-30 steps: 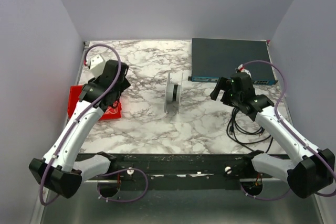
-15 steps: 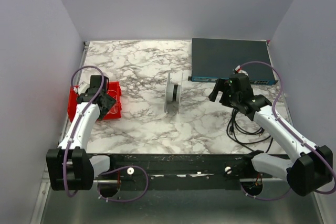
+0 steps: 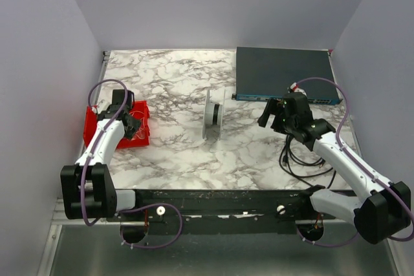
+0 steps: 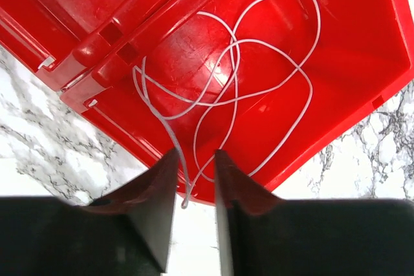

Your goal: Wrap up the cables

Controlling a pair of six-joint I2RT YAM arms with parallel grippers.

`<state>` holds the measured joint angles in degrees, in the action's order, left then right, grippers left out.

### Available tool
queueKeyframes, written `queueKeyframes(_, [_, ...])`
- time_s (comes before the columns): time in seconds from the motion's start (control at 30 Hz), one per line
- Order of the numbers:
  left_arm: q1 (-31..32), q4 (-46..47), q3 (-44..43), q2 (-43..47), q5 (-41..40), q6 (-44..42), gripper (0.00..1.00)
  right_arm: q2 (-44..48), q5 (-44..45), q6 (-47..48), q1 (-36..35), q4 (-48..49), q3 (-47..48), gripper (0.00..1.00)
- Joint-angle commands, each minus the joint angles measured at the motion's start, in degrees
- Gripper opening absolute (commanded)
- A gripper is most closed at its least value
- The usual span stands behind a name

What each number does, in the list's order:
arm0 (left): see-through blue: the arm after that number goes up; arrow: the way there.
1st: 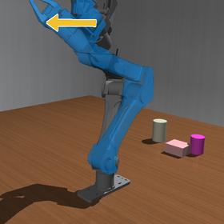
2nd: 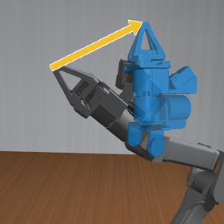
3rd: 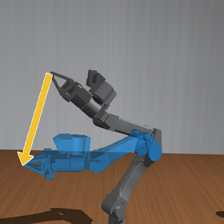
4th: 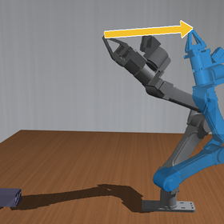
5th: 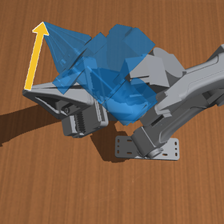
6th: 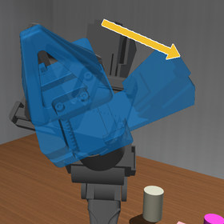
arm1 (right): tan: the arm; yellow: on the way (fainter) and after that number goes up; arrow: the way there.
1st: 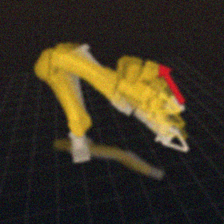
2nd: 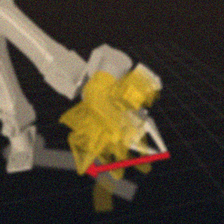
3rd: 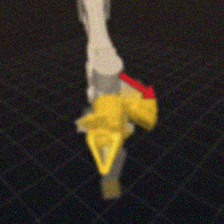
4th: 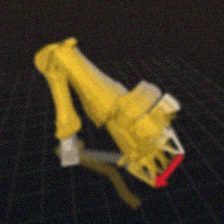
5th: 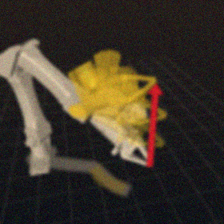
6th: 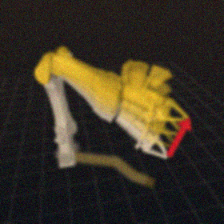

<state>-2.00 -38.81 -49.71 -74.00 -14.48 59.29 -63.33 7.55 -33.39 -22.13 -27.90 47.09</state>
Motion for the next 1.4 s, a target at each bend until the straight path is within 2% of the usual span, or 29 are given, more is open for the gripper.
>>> queueKeyframes(0.0, [-0.55,1.55,1.6,-0.21,-0.72,2.76,0.19,1.12,-0.7,0.16,-0.26,0.14,-0.5,1.0])
queueKeyframes(0.07, [-0.6,1.39,0.85,0.49,-0.6,1.97,0.03,1.36,-0.63,0.14,-0.25,-0.05,-0.28,1.0])
queueKeyframes(0.1, [-0.62,1.1,0.24,1.28,-0.71,1.31,0.0,1.5,-0.57,0.25,-0.23,-0.18,-0.15,1.0])
queueKeyframes(0.5, [1.82,-7.38,-16.28,18.22,-2.97,-16.53,0.0,0.16,-0.28,1.38,-0.22,-1.54,5.71,1.0])
queueKeyframes(0.7, [5.39,-4.38,-24.79,23.0,0.79,-21.59,0.0,-1.67,-1.03,1.02,-0.23,-2.29,10.51,1.0])
queueKeyframes(1.07, [14.75,6.87,-43.5,18.75,12.1,-24.17,0.0,-2.98,-2.5,1.2,-0.28,-3.55,21.23,1.0])
queueKeyframes(1.37, [24.54,7.3,-61.07,8.07,18.98,-26.46,0.0,-3.32,-7.11,0.22,-0.26,-3.13,27.3,1.0])
